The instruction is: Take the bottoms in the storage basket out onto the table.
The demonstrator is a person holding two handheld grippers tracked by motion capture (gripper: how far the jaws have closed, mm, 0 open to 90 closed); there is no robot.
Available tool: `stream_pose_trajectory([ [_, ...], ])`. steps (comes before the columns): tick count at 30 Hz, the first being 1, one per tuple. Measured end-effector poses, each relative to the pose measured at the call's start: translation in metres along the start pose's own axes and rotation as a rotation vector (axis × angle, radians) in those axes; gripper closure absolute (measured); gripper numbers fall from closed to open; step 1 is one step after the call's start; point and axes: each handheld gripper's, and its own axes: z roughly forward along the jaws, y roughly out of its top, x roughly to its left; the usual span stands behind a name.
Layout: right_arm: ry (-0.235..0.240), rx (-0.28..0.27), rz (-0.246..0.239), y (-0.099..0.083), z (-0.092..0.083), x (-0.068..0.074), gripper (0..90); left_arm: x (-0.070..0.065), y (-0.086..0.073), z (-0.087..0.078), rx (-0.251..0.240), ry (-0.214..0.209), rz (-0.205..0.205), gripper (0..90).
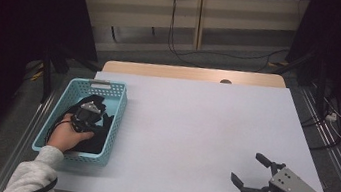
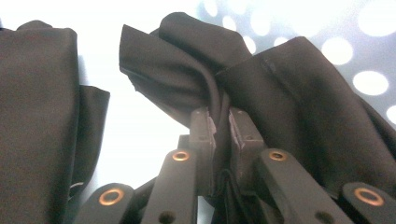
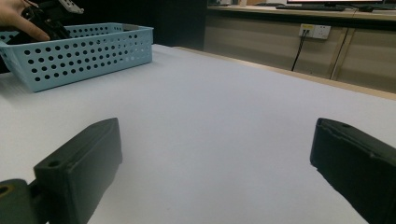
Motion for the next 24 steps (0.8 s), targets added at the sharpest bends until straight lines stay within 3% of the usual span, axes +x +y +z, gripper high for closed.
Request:
stream_pose_trajectory([
  [3, -0.001, -0.001, 0.001, 0.000, 0.000, 0.000, 1.9, 0.002, 0.000, -0.001, -0.017, -0.009, -0.025, 82.7],
  [6, -0.001, -0.003, 0.000, 0.000, 0.000, 0.000, 1.9, 0.004, 0.000, -0.005, -0.032, 0.033, -0.029, 83.0],
  [11, 0.001, 0.001, 0.001, 0.000, 0.001, 0.000, 1.9, 0.011, 0.011, -0.028, -0.104, 0.058, -0.052, 83.0],
  [16, 0.003, 0.000, 0.001, 0.000, 0.002, 0.000, 1.9, 0.027, 0.022, -0.052, -0.139, 0.101, -0.083, 83.0],
  [17, 0.003, 0.001, 0.001, 0.000, 0.002, 0.000, 1.9, 0.031, 0.022, -0.056, -0.139, 0.116, -0.085, 83.0],
  [18, 0.005, 0.001, 0.000, 0.000, 0.002, 0.000, 2.0, 0.040, 0.021, -0.062, -0.149, 0.142, -0.113, 83.1],
  [20, 0.005, 0.000, 0.000, 0.000, 0.001, 0.000, 1.9, 0.044, 0.019, -0.065, -0.152, 0.148, -0.126, 83.0],
  [21, 0.006, -0.001, 0.001, 0.000, 0.001, 0.000, 1.9, 0.050, 0.017, -0.071, -0.155, 0.180, -0.143, 83.0],
  [24, 0.006, -0.001, 0.002, 0.000, 0.002, 0.000, 1.9, 0.055, 0.015, -0.075, -0.169, 0.187, -0.159, 83.0],
])
